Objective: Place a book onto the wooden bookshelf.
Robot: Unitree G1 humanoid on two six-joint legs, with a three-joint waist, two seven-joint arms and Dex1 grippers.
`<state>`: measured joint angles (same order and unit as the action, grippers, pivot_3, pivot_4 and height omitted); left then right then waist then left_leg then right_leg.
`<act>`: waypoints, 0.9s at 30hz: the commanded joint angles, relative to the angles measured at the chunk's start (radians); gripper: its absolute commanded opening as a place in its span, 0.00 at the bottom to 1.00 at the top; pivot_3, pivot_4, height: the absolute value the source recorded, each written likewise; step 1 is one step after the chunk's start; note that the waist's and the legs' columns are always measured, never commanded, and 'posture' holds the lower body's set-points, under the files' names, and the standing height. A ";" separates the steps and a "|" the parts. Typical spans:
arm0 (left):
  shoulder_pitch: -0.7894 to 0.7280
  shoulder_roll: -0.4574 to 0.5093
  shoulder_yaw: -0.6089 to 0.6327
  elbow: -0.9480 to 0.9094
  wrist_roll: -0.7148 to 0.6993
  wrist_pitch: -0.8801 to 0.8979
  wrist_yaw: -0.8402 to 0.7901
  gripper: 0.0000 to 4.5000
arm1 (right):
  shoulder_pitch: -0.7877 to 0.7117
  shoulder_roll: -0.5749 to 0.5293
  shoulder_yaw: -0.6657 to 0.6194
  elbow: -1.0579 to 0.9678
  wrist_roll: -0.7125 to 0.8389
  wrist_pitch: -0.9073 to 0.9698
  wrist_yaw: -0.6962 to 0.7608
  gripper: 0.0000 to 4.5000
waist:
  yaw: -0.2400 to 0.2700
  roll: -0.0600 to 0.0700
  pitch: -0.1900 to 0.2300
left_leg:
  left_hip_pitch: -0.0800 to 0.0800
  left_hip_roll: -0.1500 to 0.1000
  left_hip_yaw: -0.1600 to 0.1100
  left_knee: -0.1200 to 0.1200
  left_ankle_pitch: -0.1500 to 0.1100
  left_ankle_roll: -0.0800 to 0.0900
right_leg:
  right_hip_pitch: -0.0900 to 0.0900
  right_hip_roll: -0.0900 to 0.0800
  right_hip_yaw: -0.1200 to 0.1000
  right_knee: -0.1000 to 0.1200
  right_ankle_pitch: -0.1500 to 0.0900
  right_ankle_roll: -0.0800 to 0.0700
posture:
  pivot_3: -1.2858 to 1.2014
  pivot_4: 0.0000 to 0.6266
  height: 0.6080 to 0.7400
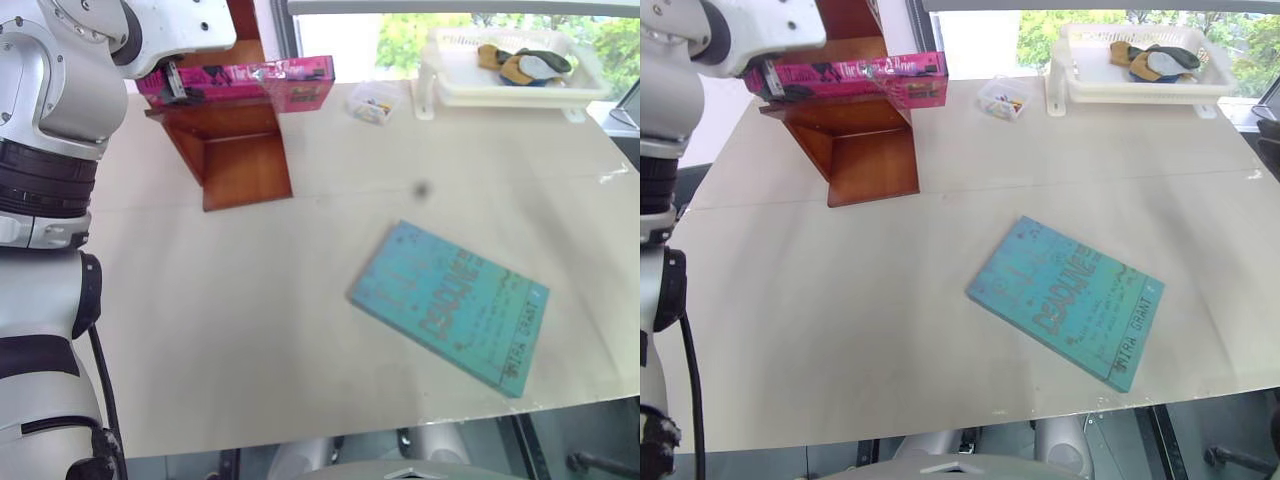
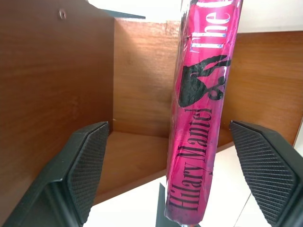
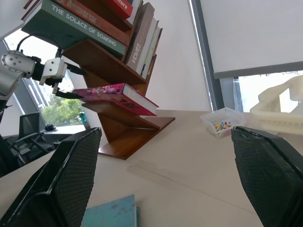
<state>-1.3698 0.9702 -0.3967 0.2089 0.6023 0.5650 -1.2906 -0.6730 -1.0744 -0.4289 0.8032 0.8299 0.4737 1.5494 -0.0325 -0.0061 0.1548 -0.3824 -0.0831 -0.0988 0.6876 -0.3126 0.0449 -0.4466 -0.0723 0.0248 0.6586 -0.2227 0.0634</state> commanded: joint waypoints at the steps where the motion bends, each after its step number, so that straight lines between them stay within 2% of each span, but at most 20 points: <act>1: -0.032 0.017 0.035 -0.009 0.020 -0.008 0.014 0.99 | 0.007 -0.043 -0.029 0.002 0.035 -0.018 0.065 1.00 | 0.000 0.000 0.000 | 0.000 0.000 0.000 0.000 0.000 0.000 | 0.000 0.000 0.000 0.000 0.000 0.000 | 0.52 0.24 1.00; 10: 0.048 0.066 0.094 -0.062 -0.010 0.011 0.000 0.99 | 0.044 -0.054 -0.025 -0.038 0.082 0.008 0.065 1.00 | -0.007 0.000 0.000 | 0.001 0.000 0.001 0.000 0.000 0.000 | 0.000 0.000 0.001 0.001 0.000 0.000 | 0.52 0.24 1.00; 16: 0.071 0.116 0.197 -0.089 -0.150 -0.038 -0.057 0.99 | 0.058 -0.066 -0.025 -0.069 0.146 0.057 0.065 1.00 | -0.005 0.000 0.000 | 0.000 0.000 0.000 0.001 0.000 0.000 | 0.000 0.000 0.000 0.000 0.000 0.000 | 0.52 0.24 1.00; 19: 0.066 0.127 0.278 -0.125 -0.284 -0.115 -0.095 0.99 | 0.068 -0.076 -0.023 -0.077 0.157 0.067 0.065 1.00 | -0.004 0.000 0.000 | 0.001 0.000 0.000 0.001 0.000 0.000 | 0.000 -0.001 0.000 0.000 0.000 0.000 | 0.52 0.24 1.00; 23: 0.131 0.174 0.406 -0.239 -0.491 -0.108 -0.203 0.99 | 0.092 -0.104 -0.021 -0.053 0.163 0.072 0.065 1.00 | -0.002 0.000 0.000 | 0.000 0.000 -0.001 0.001 0.000 0.000 | 0.000 -0.003 0.000 -0.001 0.000 0.000 | 0.52 0.24 1.00; 25: 0.208 0.180 0.490 -0.322 -0.612 -0.068 -0.240 0.99 | 0.119 -0.120 -0.023 -0.046 0.167 0.079 0.065 1.00 | -0.003 0.001 -0.001 | 0.001 0.000 0.000 0.001 0.000 0.000 | 0.000 -0.005 -0.001 -0.002 0.000 0.000 | 0.52 0.24 1.00; 27: 0.352 0.139 0.597 -0.454 -0.771 0.020 -0.263 0.99 | 0.164 -0.135 -0.022 -0.046 0.169 0.075 0.065 1.00 | -0.002 0.002 -0.001 | 0.001 0.000 -0.001 0.001 0.000 0.000 | 0.000 -0.005 -0.002 -0.001 0.000 0.000 | 0.52 0.24 1.00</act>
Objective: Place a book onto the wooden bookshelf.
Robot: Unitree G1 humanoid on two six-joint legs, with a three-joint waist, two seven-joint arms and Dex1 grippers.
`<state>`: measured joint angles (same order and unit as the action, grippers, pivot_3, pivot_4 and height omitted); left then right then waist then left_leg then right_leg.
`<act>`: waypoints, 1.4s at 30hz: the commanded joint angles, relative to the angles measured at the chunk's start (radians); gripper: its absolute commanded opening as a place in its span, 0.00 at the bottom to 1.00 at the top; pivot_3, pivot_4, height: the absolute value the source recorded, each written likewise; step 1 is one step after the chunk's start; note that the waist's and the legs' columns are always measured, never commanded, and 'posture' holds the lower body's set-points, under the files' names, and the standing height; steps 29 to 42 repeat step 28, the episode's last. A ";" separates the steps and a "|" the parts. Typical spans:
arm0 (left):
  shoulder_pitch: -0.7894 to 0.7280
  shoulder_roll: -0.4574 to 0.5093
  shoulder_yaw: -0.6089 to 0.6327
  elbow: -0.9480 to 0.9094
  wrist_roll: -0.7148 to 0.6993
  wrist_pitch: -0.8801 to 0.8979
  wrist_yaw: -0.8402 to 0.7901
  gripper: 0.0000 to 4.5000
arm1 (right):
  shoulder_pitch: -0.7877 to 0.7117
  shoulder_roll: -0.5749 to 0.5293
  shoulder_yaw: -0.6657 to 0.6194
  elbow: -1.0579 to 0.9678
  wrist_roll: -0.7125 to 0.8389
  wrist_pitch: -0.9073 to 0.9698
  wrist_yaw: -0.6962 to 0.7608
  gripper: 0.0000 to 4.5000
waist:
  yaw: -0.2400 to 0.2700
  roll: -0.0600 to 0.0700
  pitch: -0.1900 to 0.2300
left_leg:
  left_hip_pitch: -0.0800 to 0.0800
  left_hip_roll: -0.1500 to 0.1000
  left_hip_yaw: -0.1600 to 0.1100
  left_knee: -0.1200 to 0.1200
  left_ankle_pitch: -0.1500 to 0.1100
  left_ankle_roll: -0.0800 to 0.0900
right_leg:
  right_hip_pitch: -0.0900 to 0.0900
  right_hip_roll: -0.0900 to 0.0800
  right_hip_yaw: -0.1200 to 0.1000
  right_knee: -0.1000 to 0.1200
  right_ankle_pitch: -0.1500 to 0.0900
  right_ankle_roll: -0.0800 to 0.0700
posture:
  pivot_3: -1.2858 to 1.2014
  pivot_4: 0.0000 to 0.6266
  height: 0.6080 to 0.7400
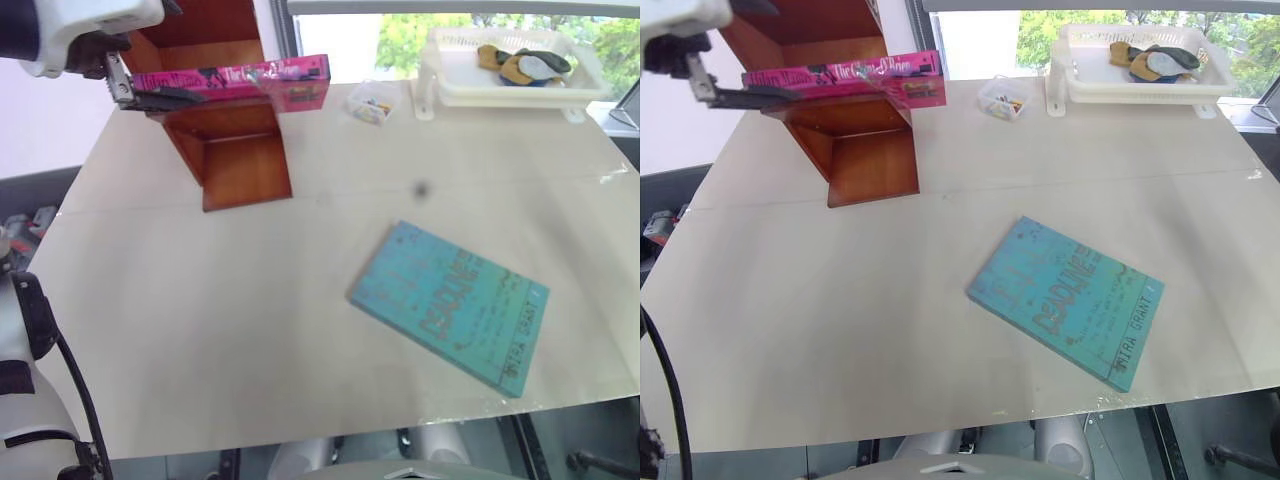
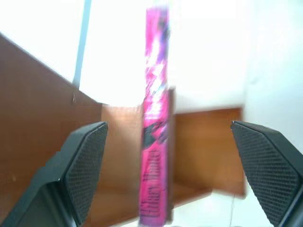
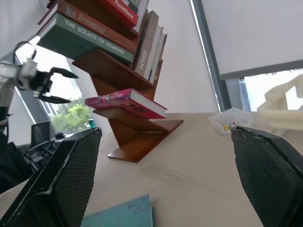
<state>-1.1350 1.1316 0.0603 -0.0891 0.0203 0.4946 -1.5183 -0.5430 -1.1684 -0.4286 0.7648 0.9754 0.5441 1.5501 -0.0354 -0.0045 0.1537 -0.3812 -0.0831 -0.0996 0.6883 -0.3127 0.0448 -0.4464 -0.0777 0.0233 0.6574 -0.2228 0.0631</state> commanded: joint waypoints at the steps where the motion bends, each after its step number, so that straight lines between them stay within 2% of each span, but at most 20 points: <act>1: 0.210 -0.074 0.199 -0.226 -0.286 0.149 -0.032 0.99 | 0.061 -0.047 -0.025 -0.007 0.023 -0.004 0.064 1.00 | 0.001 0.001 -0.001 | 0.000 0.000 0.000 0.000 0.000 0.000 | 0.000 0.000 0.000 0.000 0.000 0.000 | 0.52 0.24 1.00; 3: 0.359 -0.220 0.295 -0.314 -0.438 0.210 0.052 0.99 | 0.132 -0.060 -0.037 -0.010 0.020 -0.035 0.064 1.00 | 0.008 0.004 -0.004 | 0.002 0.000 0.000 0.002 0.000 0.000 | 0.003 0.000 0.000 0.000 0.000 0.000 | 0.52 0.24 1.00; 5: 0.534 -0.354 0.357 -0.356 -0.493 0.266 0.177 0.99 | 0.259 -0.064 -0.075 -0.032 0.018 -0.077 0.064 1.00 | 0.018 0.004 -0.004 | 0.003 0.001 -0.001 0.003 0.000 0.000 | 0.006 0.000 -0.001 -0.003 0.000 0.000 | 0.52 0.24 1.00; 7: 0.658 -0.407 0.376 -0.385 -0.503 0.273 0.257 0.99 | 0.363 -0.061 -0.112 -0.070 0.020 -0.108 0.064 1.00 | 0.020 0.002 -0.003 | 0.003 0.002 -0.001 0.005 0.000 0.000 | 0.007 0.002 -0.001 -0.004 0.000 0.000 | 0.52 0.24 1.00; 11: 0.882 -0.439 0.262 -0.346 -0.400 0.236 0.414 0.99 | 0.584 0.037 -0.218 -0.175 -0.077 -0.263 0.030 1.00 | 0.022 0.002 -0.006 | 0.005 0.002 0.000 0.004 0.000 0.000 | 0.009 0.002 0.001 -0.005 0.000 0.000 | 0.52 0.24 1.00; 14: 0.995 -0.447 0.164 -0.293 -0.339 0.118 0.443 0.99 | 0.695 0.131 -0.292 -0.271 -0.145 -0.361 -0.060 1.00 | 0.026 0.001 -0.007 | 0.020 0.002 0.001 -0.003 -0.001 0.000 | 0.023 0.002 0.004 -0.011 0.000 0.000 | 0.52 0.24 1.00; 16: 1.016 -0.462 0.147 -0.247 -0.367 0.099 0.437 0.99 | 0.740 0.173 -0.312 -0.304 -0.211 -0.438 -0.118 1.00 | 0.028 0.001 -0.007 | 0.026 0.003 0.000 -0.005 -0.002 0.001 | 0.029 0.002 0.005 -0.013 0.000 0.000 | 0.52 0.24 1.00; 19: 1.029 -0.484 0.128 -0.159 -0.367 0.057 0.462 0.99 | 0.783 0.215 -0.320 -0.334 -0.294 -0.518 -0.196 1.00 | 0.028 0.003 -0.007 | 0.027 0.002 0.001 -0.005 -0.002 0.001 | 0.030 0.001 0.005 -0.013 0.000 0.000 | 0.52 0.24 1.00; 25: 1.098 -0.488 0.141 -0.121 -0.377 -0.039 0.472 0.99 | 0.816 0.265 -0.334 -0.407 -0.329 -0.526 -0.277 1.00 | 0.025 0.005 -0.009 | 0.030 0.003 0.001 -0.007 -0.002 0.001 | 0.033 0.002 0.005 -0.015 0.000 0.000 | 0.52 0.24 1.00; 28: 1.143 -0.475 0.141 -0.145 -0.402 -0.046 0.455 0.99 | 0.810 0.267 -0.327 -0.424 -0.341 -0.516 -0.295 1.00 | 0.025 0.005 -0.010 | 0.031 0.003 0.002 -0.007 -0.002 0.002 | 0.033 0.001 0.007 -0.015 0.000 0.000 | 0.52 0.24 1.00; 42: 1.143 -0.475 0.141 -0.145 -0.402 -0.046 0.455 0.99 | 0.810 0.267 -0.327 -0.424 -0.341 -0.516 -0.295 1.00 | 0.025 0.005 -0.010 | 0.031 0.003 0.002 -0.007 -0.002 0.002 | 0.033 0.001 0.007 -0.015 0.000 0.000 | 0.52 0.24 1.00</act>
